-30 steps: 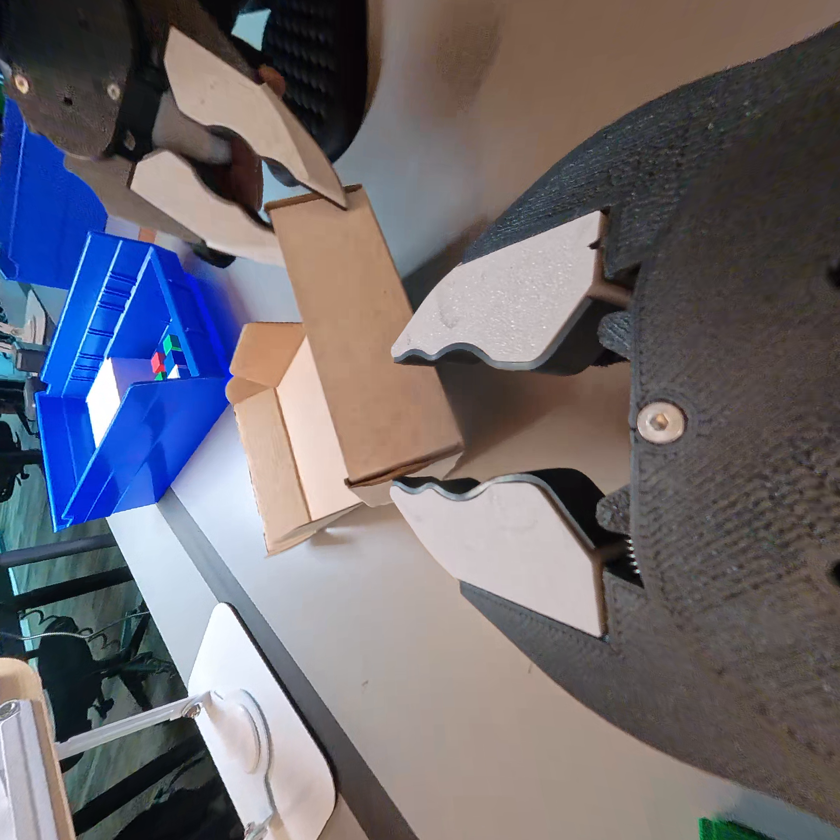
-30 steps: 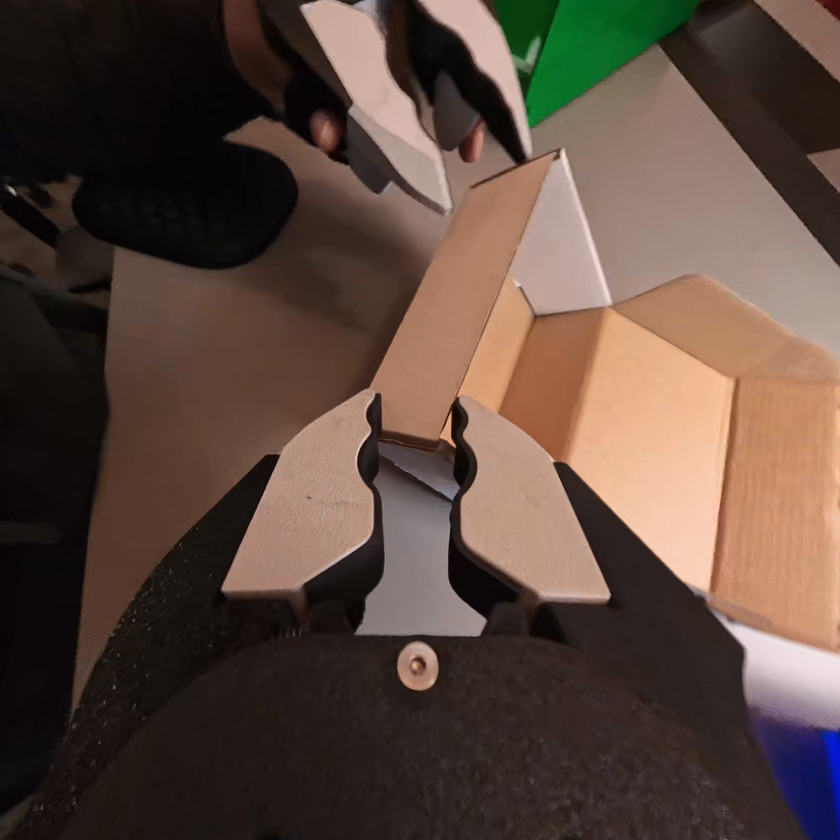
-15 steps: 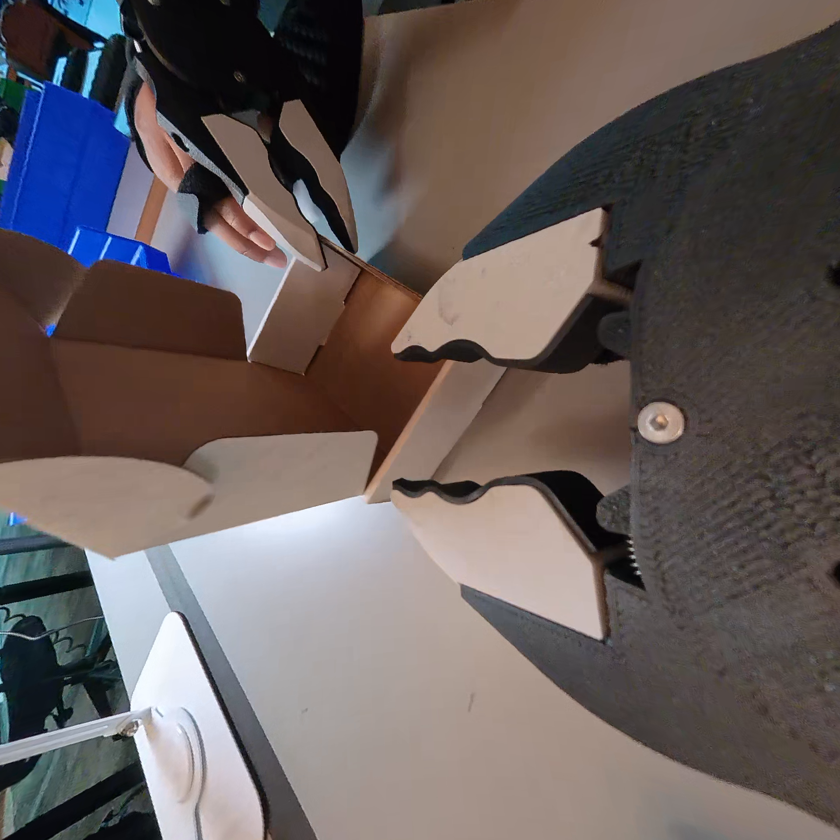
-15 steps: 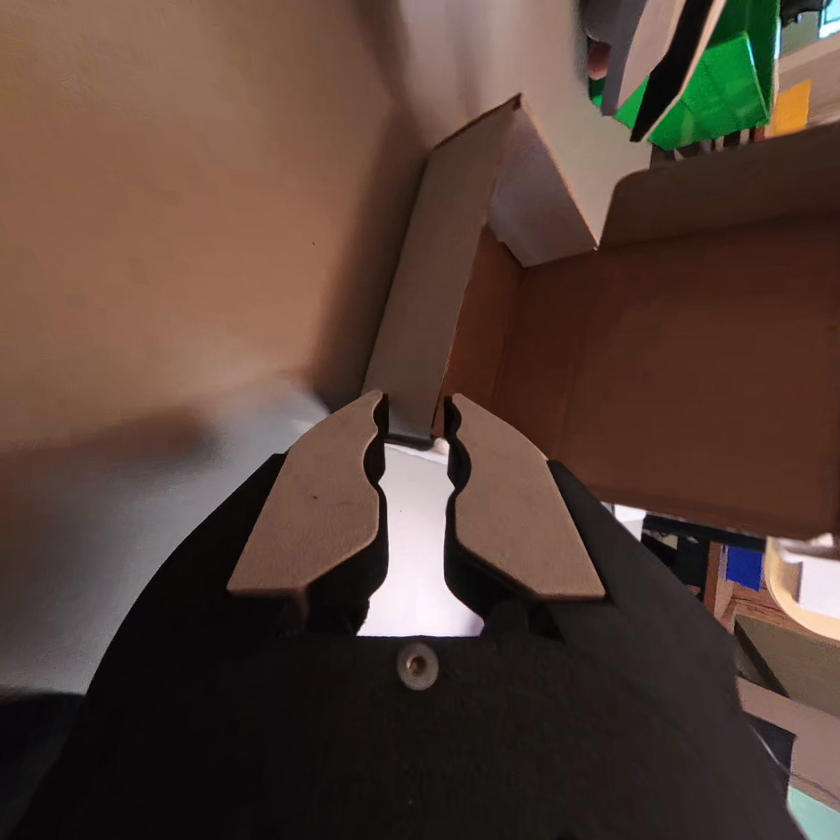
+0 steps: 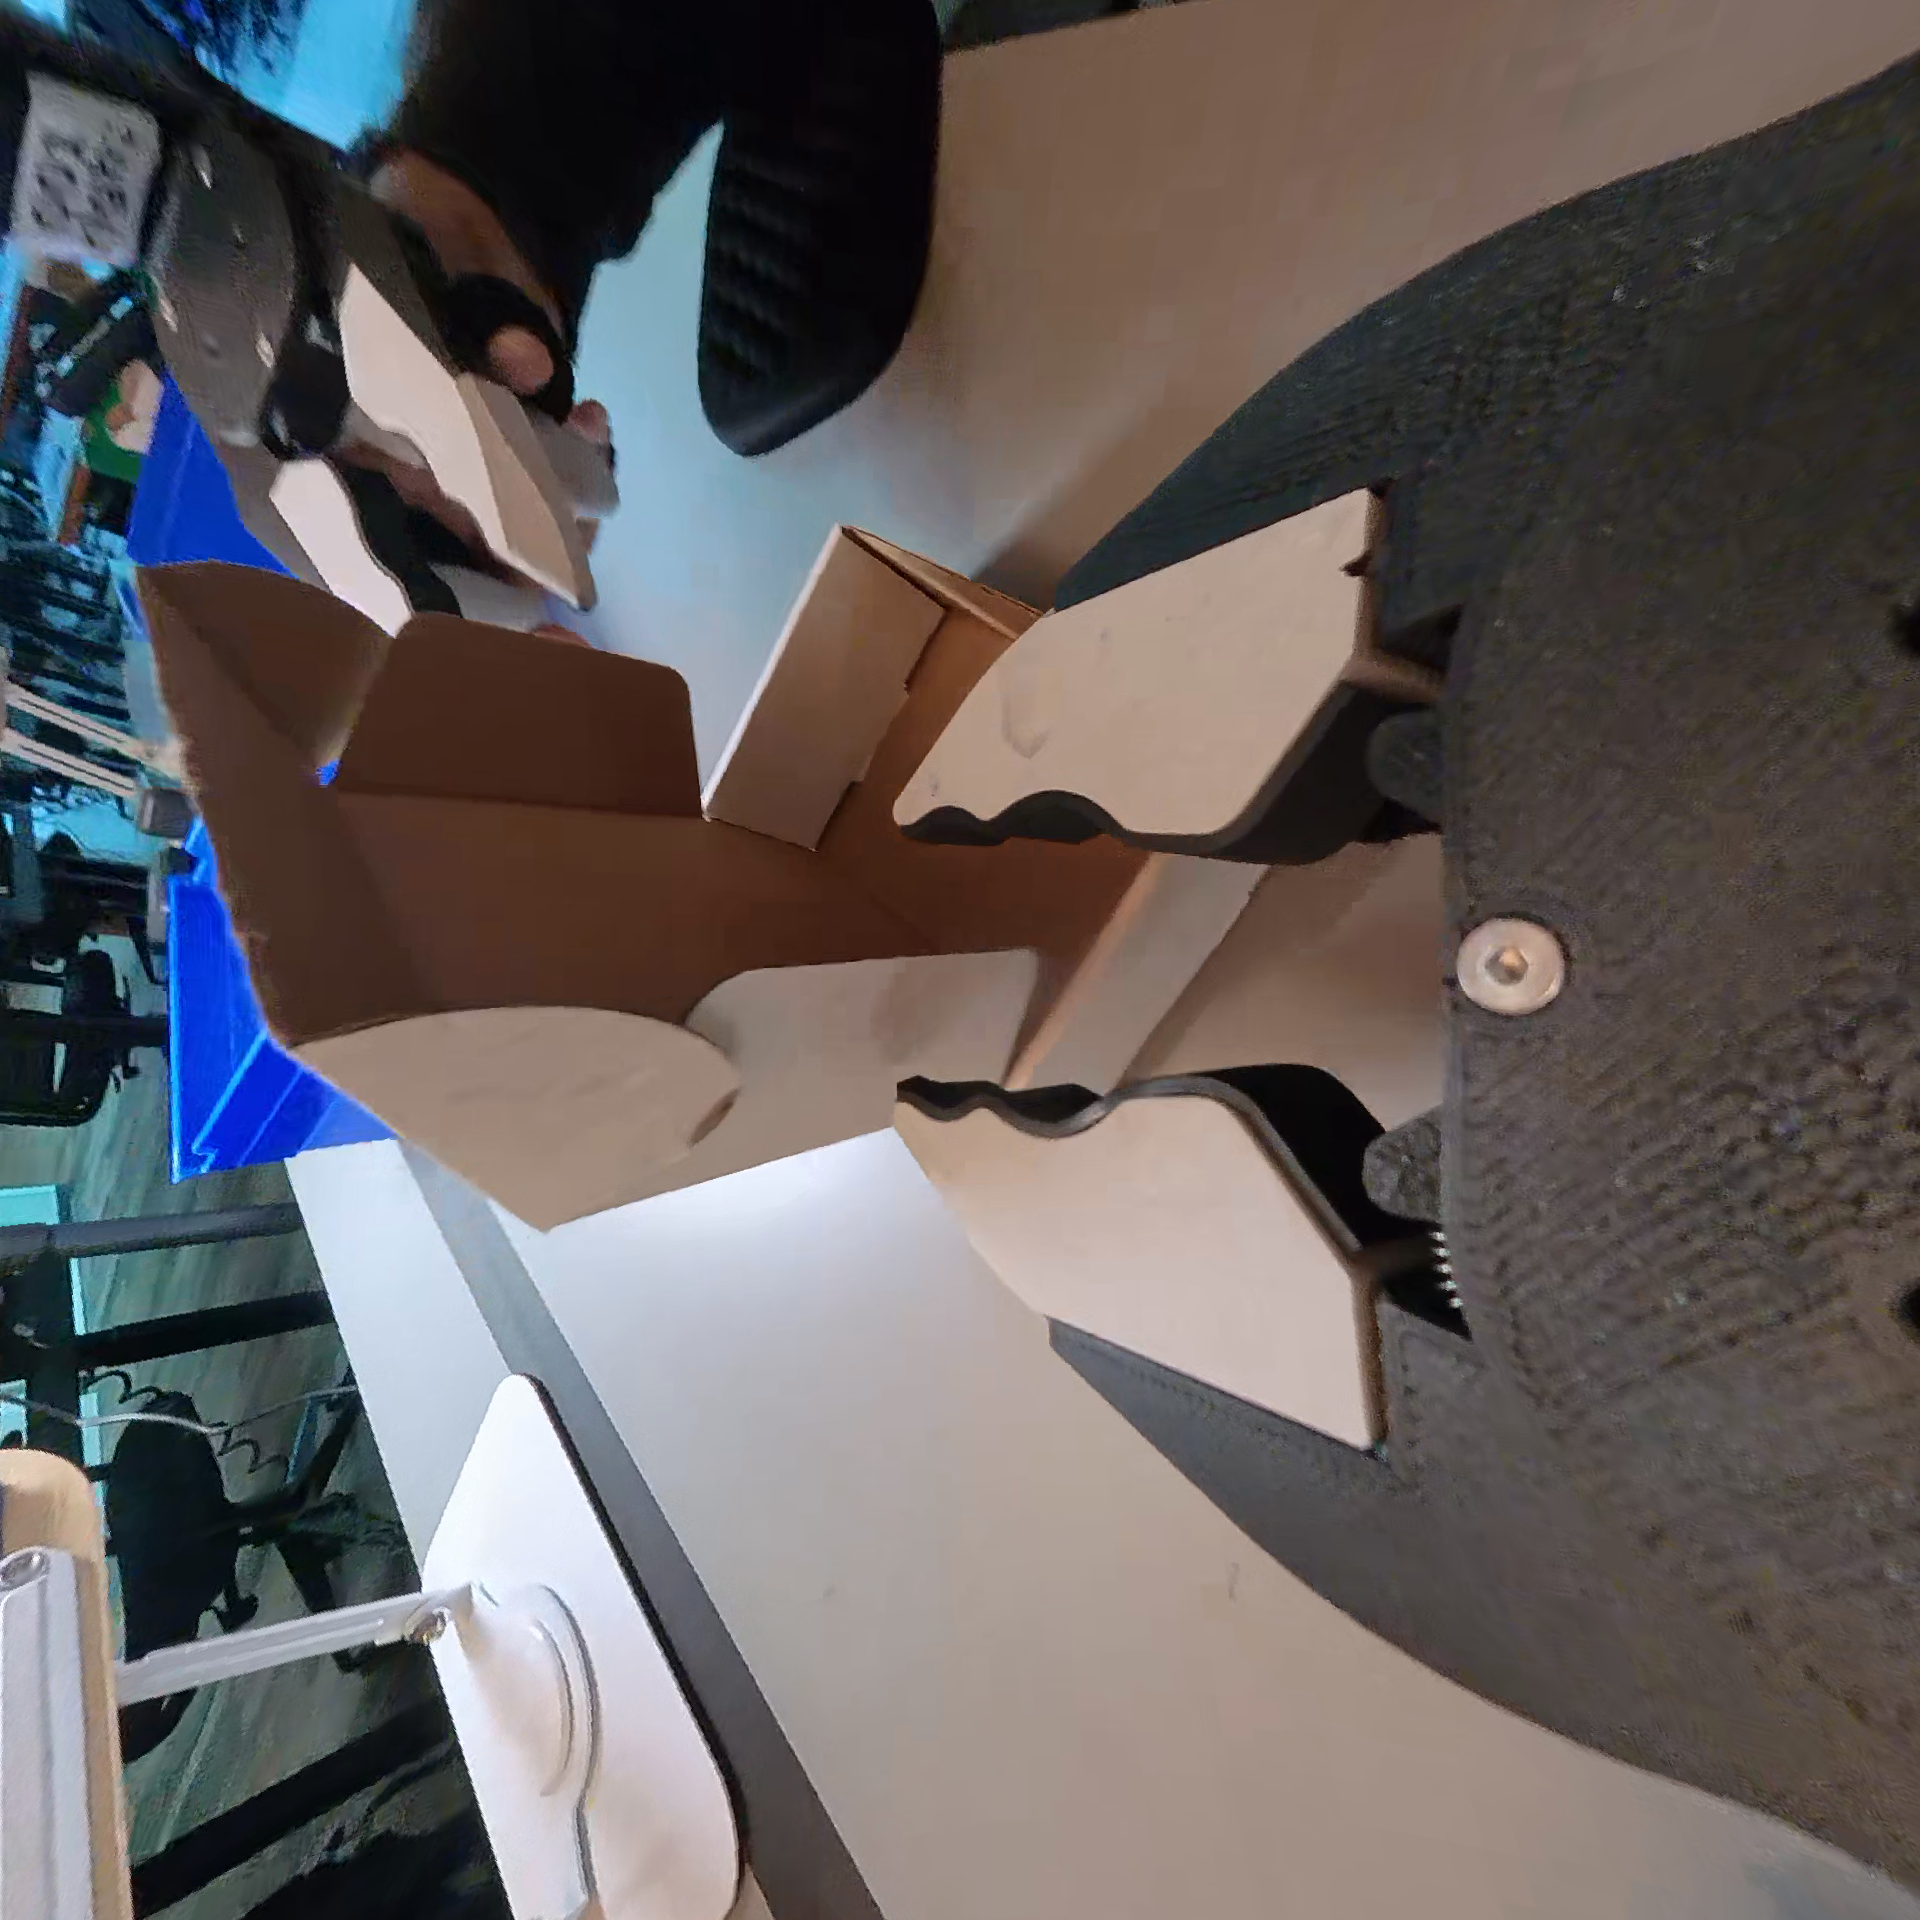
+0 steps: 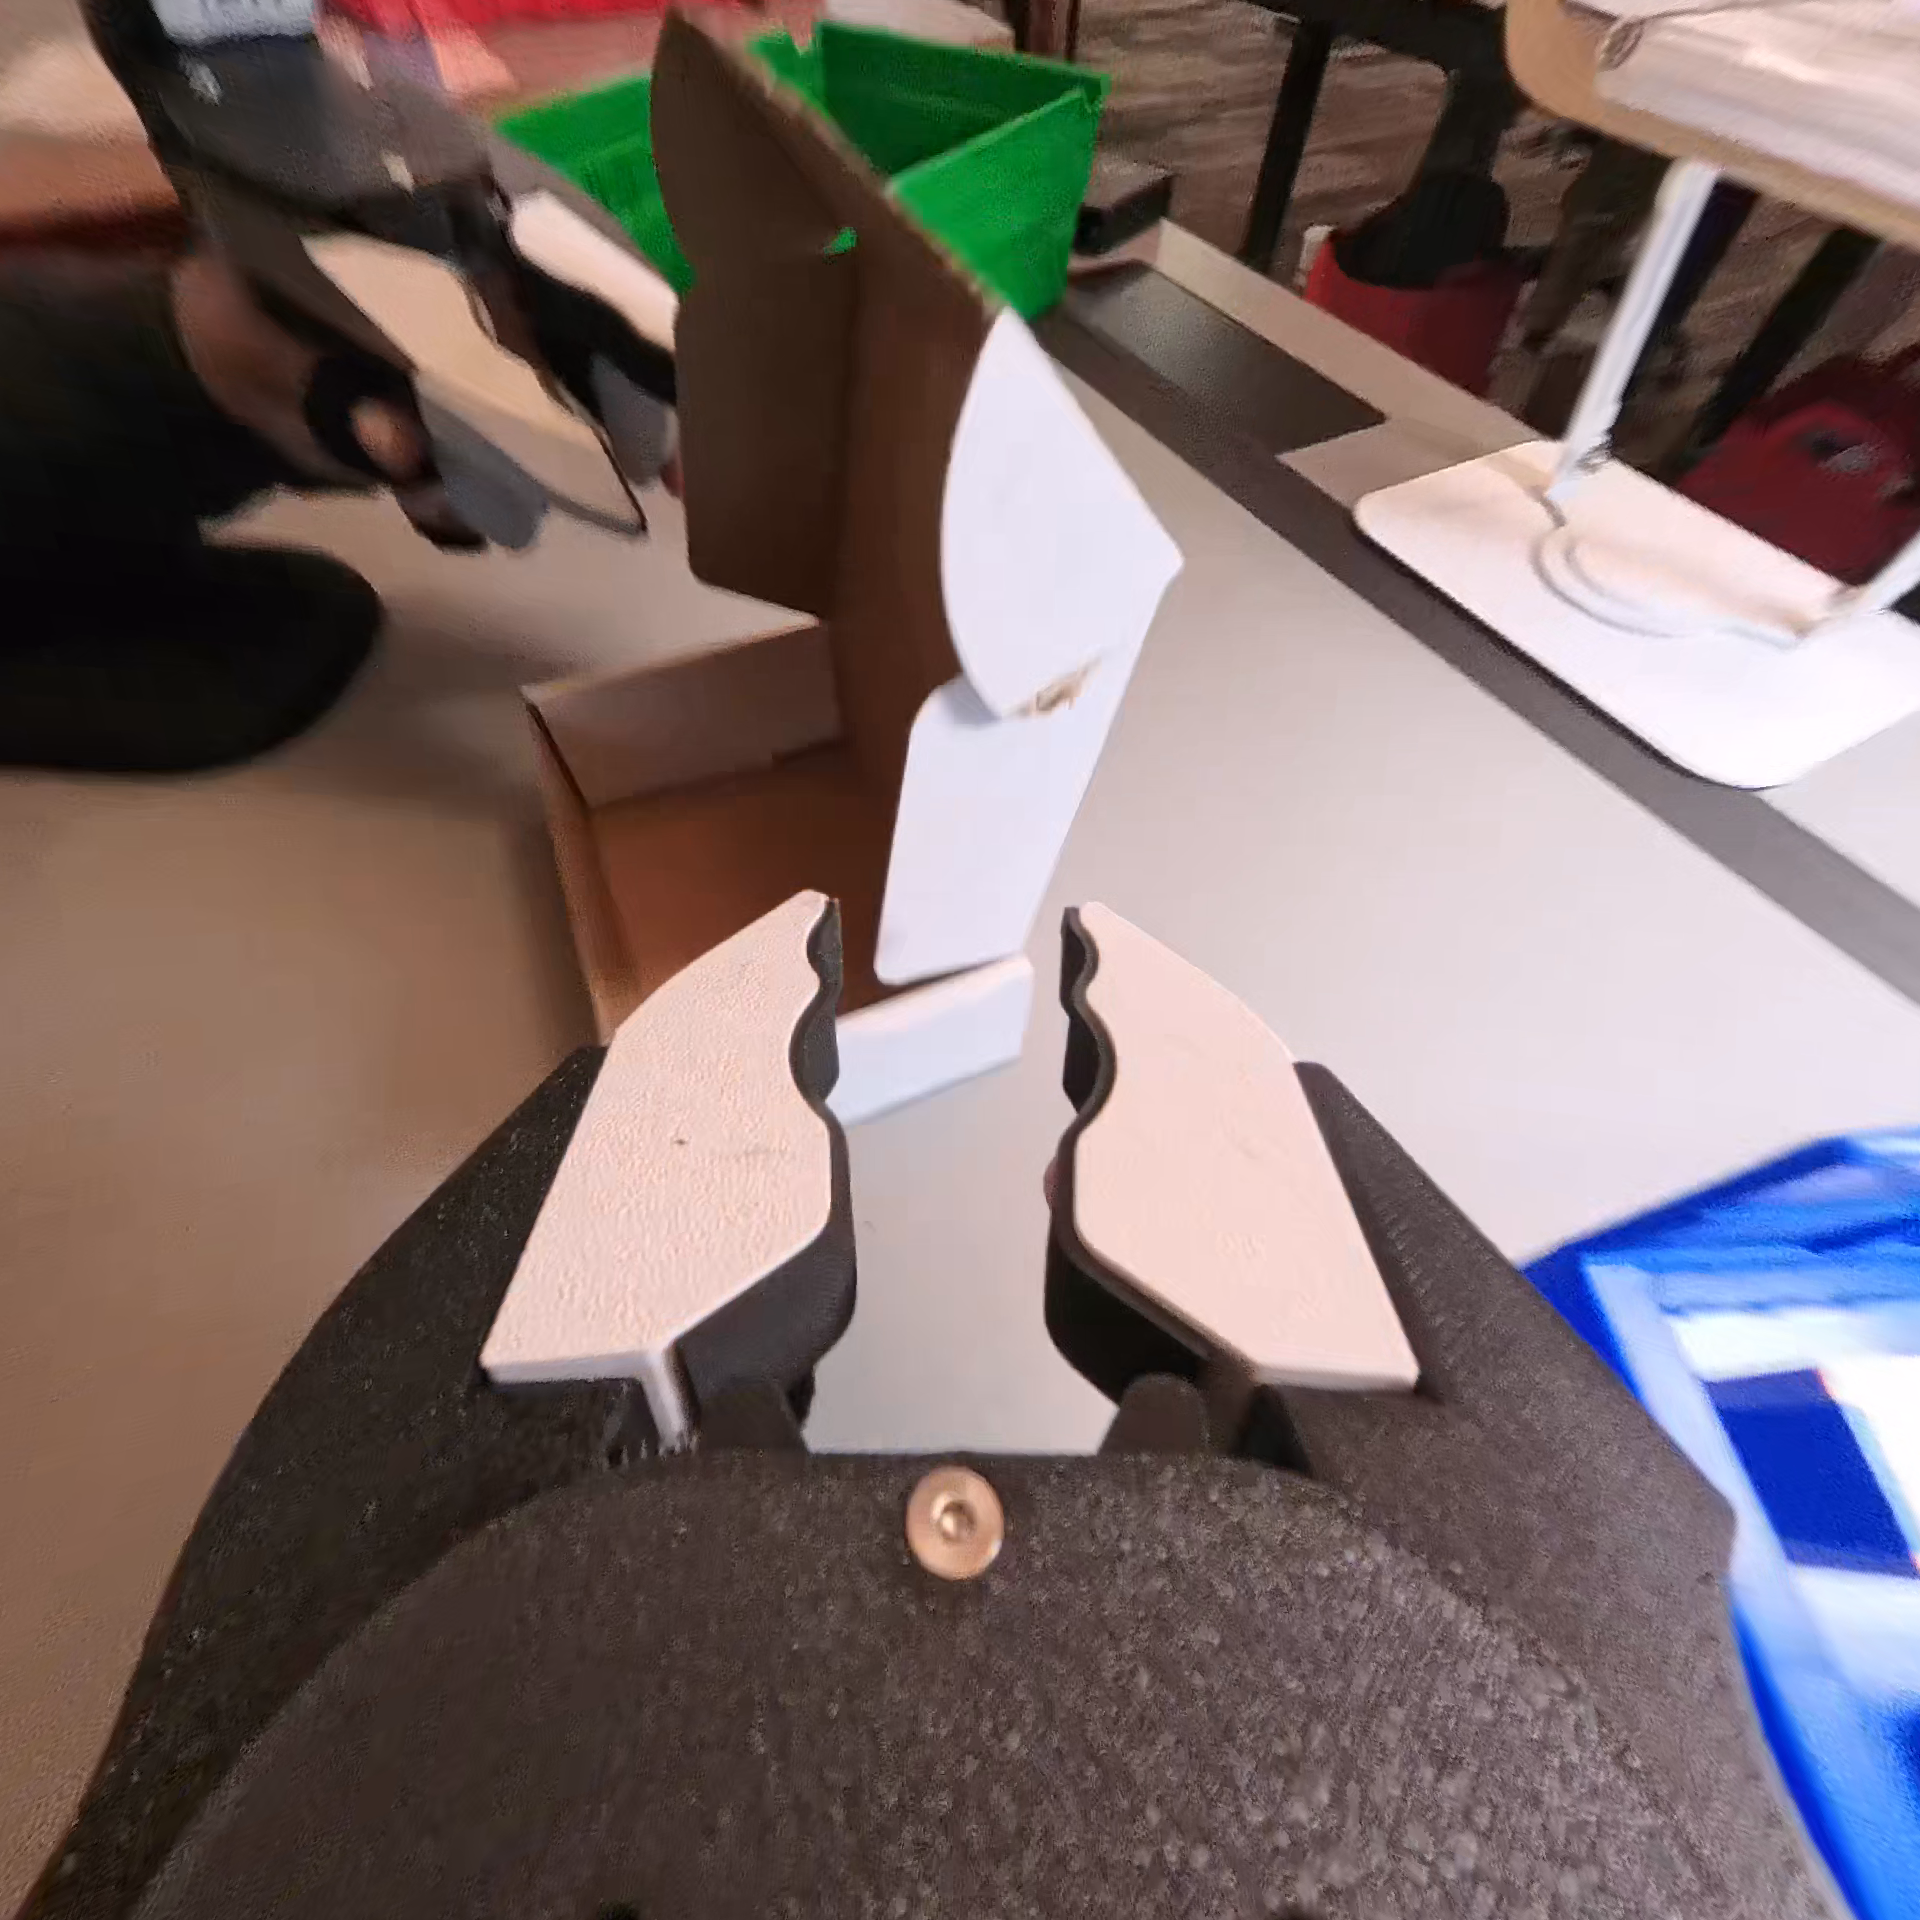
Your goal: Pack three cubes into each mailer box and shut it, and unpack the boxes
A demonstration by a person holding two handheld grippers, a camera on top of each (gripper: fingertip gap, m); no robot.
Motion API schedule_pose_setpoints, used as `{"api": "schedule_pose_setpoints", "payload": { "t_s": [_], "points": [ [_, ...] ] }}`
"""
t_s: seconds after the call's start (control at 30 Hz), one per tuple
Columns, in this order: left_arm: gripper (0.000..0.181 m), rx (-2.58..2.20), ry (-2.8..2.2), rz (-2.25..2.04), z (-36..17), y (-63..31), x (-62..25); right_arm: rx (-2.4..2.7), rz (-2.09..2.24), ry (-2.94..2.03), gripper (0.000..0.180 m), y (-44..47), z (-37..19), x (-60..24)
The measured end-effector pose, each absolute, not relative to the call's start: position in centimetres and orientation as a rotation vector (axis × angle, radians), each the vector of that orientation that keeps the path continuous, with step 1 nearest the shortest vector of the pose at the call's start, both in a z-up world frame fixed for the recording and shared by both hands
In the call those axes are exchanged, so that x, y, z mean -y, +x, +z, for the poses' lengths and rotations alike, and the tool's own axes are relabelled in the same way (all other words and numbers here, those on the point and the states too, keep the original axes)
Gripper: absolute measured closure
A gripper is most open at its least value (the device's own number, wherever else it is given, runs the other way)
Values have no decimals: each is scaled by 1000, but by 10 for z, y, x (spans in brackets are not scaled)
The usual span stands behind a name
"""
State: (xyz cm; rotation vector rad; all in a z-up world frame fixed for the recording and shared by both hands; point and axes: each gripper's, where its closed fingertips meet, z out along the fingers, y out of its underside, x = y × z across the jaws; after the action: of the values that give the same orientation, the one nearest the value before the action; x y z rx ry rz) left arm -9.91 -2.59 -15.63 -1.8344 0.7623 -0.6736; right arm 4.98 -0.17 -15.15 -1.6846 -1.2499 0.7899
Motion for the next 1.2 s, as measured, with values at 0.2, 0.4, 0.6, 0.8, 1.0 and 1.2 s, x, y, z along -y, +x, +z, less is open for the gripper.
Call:
{"api": "schedule_pose_setpoints", "payload": {
  "t_s": [0.2,0.4,0.6,0.8,1.0,1.2],
  "points": [
    [160,-846,-1786,-561,-159,-88,32,1255,695,-1683,157,25,-155,-5],
    [152,-1021,-1812,-620,-176,-77,66,1485,547,-1652,154,32,-180,20],
    [126,-1179,-1886,-777,-195,-81,96,1663,695,-1674,137,48,-197,43],
    [120,-1109,-1815,-625,-177,-104,92,1620,589,-1562,117,68,-165,38],
    [132,-1146,-1671,-316,-150,-85,91,1665,201,-1346,110,51,-150,40],
    [139,-1137,-1707,-248,-157,-82,99,1733,216,-1292,143,47,-157,67]
  ]
}}
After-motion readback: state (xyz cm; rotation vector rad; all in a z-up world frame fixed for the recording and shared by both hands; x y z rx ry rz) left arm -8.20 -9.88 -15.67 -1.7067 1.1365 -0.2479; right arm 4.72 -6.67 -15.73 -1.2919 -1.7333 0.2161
